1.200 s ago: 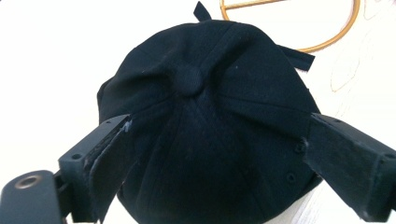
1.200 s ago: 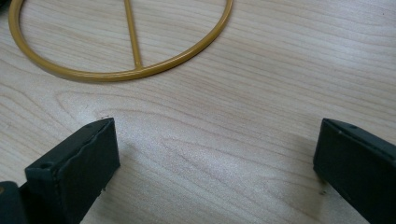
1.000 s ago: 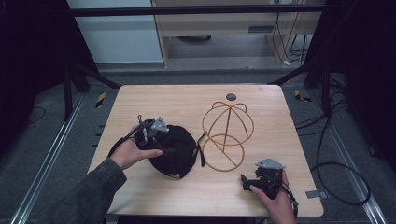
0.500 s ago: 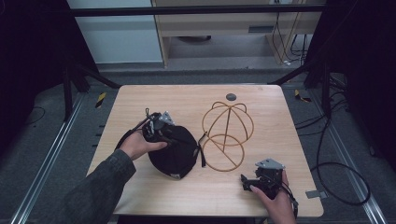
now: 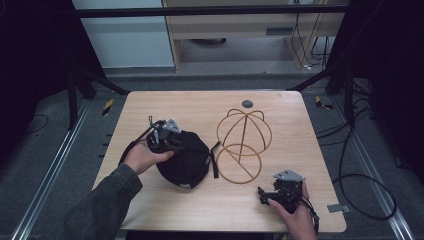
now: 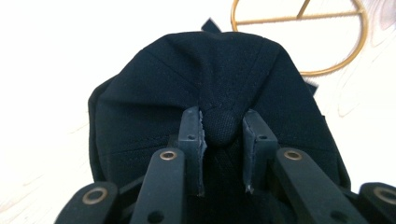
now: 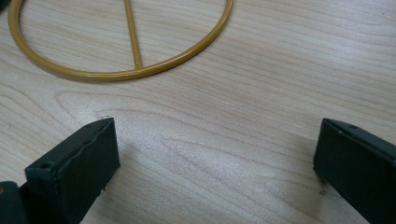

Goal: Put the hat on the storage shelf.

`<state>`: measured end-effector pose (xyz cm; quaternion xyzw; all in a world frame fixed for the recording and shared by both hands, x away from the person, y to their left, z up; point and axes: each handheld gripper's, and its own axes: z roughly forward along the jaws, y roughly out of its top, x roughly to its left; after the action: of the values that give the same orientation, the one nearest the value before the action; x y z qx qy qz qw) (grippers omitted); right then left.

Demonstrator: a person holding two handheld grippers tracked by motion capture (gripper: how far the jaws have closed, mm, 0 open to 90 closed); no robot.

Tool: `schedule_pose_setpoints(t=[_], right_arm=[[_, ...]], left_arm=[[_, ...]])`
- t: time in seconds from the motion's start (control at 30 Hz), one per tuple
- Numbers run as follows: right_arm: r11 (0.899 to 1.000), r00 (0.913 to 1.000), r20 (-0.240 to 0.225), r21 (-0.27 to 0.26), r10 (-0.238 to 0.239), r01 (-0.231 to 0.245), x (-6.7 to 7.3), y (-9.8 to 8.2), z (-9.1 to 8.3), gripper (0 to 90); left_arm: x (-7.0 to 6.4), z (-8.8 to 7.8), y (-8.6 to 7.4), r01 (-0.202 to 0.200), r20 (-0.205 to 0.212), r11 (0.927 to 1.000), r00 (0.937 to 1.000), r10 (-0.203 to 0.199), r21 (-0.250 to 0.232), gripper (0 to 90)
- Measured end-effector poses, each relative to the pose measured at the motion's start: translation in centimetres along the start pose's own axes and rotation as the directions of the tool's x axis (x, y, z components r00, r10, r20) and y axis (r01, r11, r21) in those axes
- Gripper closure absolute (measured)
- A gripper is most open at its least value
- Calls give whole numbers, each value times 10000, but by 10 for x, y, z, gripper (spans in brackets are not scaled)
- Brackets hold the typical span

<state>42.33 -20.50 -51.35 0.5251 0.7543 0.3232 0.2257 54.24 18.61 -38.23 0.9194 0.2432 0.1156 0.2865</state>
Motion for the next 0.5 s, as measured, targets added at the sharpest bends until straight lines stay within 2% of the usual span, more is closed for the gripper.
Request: schedule_pose_setpoints(t=[0.3, 0.33, 0.5], right_arm=[[10000, 9999, -108, 27, 9, -8, -1, 1, 0, 4], [10000, 9999, -89, 6, -87, 87, -2, 1, 0, 4], [10000, 9999, -89, 8, -72, 72, -2, 1, 1, 5]], left_arm=[[1, -30, -7, 72, -352, 9988, 9993, -89, -478, 726], [0, -36, -7, 153, -404, 9973, 9990, -182, -711, 726], [-2, -56, -7, 133, -584, 9932, 9981, -202, -1160, 728]])
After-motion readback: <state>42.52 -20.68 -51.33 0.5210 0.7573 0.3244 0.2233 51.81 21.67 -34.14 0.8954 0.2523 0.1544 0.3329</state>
